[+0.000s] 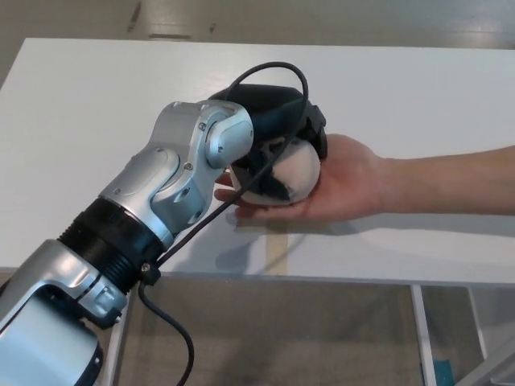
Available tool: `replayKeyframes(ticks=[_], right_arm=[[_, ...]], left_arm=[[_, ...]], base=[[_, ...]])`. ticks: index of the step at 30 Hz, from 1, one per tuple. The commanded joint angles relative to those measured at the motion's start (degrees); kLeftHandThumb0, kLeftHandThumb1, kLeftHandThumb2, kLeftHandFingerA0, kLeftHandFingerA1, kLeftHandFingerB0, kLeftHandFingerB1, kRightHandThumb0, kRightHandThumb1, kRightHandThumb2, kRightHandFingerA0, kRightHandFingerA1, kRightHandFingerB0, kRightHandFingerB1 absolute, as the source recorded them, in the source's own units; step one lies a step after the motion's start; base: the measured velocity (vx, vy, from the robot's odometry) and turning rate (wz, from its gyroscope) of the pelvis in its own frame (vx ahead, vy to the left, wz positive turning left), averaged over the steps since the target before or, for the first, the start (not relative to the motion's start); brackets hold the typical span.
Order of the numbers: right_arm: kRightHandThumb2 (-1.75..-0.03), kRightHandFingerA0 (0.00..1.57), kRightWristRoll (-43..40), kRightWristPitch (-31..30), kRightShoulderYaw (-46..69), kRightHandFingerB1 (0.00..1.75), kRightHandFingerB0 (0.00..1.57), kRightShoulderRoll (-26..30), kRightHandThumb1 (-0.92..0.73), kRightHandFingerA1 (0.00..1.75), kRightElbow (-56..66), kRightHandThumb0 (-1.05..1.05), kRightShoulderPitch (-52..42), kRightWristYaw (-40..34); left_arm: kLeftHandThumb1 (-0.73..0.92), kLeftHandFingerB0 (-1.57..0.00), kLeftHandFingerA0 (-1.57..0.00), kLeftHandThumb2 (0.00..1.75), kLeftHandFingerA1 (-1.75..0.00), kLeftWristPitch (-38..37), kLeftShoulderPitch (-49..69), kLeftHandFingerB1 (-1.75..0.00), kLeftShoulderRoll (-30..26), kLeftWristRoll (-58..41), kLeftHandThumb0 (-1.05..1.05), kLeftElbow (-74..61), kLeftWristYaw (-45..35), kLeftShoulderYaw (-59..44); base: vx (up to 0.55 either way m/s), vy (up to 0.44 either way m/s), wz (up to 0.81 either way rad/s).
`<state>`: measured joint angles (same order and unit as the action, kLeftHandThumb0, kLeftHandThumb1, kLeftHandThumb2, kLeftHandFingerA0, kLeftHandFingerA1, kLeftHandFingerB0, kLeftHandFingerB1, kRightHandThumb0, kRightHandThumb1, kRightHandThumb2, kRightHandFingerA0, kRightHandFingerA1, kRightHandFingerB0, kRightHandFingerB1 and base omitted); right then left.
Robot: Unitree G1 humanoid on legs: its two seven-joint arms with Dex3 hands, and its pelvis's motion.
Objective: Use the left hand to take the pink dumpling toy on a person's hand and put it on the desk.
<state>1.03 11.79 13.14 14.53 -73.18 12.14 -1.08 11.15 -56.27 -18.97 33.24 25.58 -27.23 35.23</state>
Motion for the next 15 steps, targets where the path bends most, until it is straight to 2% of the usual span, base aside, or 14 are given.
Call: replayKeyframes(ticks=[1, 2, 6, 7, 10, 11, 12, 13, 15], right_arm=[[-0.60, 0.58, -0.5, -0.6, -0.1, 0.41, 0.49, 0.2, -0.68, 0.45, -0.1, -0.22, -0.3, 0.0], [-0.60, 0.58, -0.5, -0.6, -0.1, 0.41, 0.49, 0.2, -0.68, 0.45, 0.0, -0.22, -0.3, -0.1], [-0.60, 0.58, -0.7, -0.6, 0.0, 0.41, 0.49, 0.1, -0.68, 0.45, 0.0, -0.23, -0.3, -0.1], [-0.60, 0.59, -0.8, -0.5, 0.1, 0.41, 0.49, 0.1, -0.68, 0.45, 0.0, -0.23, -0.3, 0.0], [-0.60, 0.59, -0.9, -0.5, 0.2, 0.42, 0.49, 0.2, -0.69, 0.45, 0.0, -0.23, -0.3, 0.3], [-0.60, 0.60, -1.0, -0.6, 0.2, 0.42, 0.50, 0.2, -0.69, 0.45, -0.1, -0.23, -0.2, 0.4], [-0.60, 0.60, -1.0, -0.8, 0.3, 0.42, 0.50, 0.2, -0.69, 0.45, -0.1, -0.23, -0.1, 0.5], [-0.60, 0.60, -1.1, -1.0, 0.3, 0.42, 0.50, 0.0, -0.69, 0.45, 0.0, -0.23, 0.1, 0.2], [-0.60, 0.60, -1.0, -1.0, 0.3, 0.42, 0.50, 0.0, -0.69, 0.45, 0.1, -0.23, 0.1, 0.1]], left_arm=[[0.77, -0.83, -0.66, 0.63, -1.57, -0.8, 1.6, -0.86, 0.3, 2.2, -0.21, -0.7, 3.7, -1.5], [0.77, -0.80, -0.66, 0.63, -1.58, -0.8, 1.7, -0.95, 0.4, 2.2, -0.21, -0.8, 3.9, -1.7], [0.77, -0.76, -0.66, 0.62, -1.59, -1.2, 2.3, -1.03, 0.5, 2.5, -0.21, -1.4, 4.6, -2.5], [0.77, -0.87, -0.66, 0.62, -1.60, -1.2, 2.3, -0.74, 0.5, 2.5, -0.21, -1.6, 4.7, -2.6], [0.77, -0.88, -0.64, 0.61, -1.61, -1.4, 2.5, -0.71, 0.7, 2.7, -0.20, -1.8, 4.8, -3.2], [0.77, -0.85, -0.66, 0.62, -1.60, -1.4, 2.5, -0.80, 0.8, 2.7, -0.20, -1.8, 4.9, -3.3], [0.77, -0.85, -0.66, 0.62, -1.60, -1.4, 2.6, -0.80, 0.9, 2.7, -0.20, -1.8, 5.0, -3.5], [0.78, -0.80, -0.66, 0.61, -1.62, -1.7, 2.3, -0.95, 1.1, 2.7, -0.20, -1.4, 5.3, -3.6], [0.78, -0.79, -0.66, 0.61, -1.62, -1.8, 2.2, -0.99, 1.2, 2.9, -0.20, -1.2, 5.4, -3.8]], base=[[0.00, 0.000, 0.00], [0.00, 0.000, 0.00], [0.00, 0.000, 0.00], [0.00, 0.000, 0.00], [0.00, 0.000, 0.00], [0.00, 0.000, 0.00], [0.00, 0.000, 0.00], [0.00, 0.000, 0.00], [0.00, 0.000, 0.00]])
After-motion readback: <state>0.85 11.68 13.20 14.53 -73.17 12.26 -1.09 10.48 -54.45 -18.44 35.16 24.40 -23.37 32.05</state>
